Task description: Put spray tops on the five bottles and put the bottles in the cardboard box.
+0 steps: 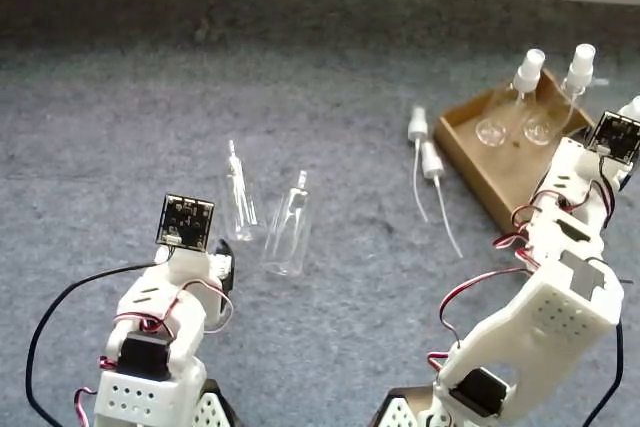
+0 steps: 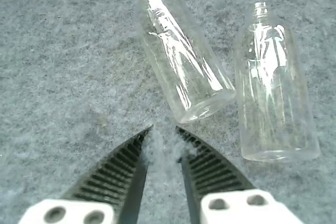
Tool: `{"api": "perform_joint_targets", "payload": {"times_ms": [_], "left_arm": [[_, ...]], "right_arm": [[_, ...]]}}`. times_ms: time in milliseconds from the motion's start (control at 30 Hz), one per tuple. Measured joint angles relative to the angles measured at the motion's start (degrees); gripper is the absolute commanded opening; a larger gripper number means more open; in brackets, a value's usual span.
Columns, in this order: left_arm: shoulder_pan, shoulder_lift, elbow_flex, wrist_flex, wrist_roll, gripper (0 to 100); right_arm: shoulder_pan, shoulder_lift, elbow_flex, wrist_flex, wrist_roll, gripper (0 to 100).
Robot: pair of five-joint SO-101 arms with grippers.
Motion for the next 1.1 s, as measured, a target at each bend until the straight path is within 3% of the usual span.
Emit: {"api": "perform_joint_targets", "payload": {"times_ms": [400,633,1100], "left_arm": [[0.0,0.0,0.0,0.0,0.0,4],[0.0,0.0,0.0,0.0,0.0,4],[0.0,0.0,0.0,0.0,0.0,4]], "right_arm": [[0.0,0.0,0.0,0.3,0.0,22.4],[0.2,-1.4,-2.1,12.0,0.0,22.4],[0.4,-2.0,-3.4,15.8,0.0,22.4]]}}
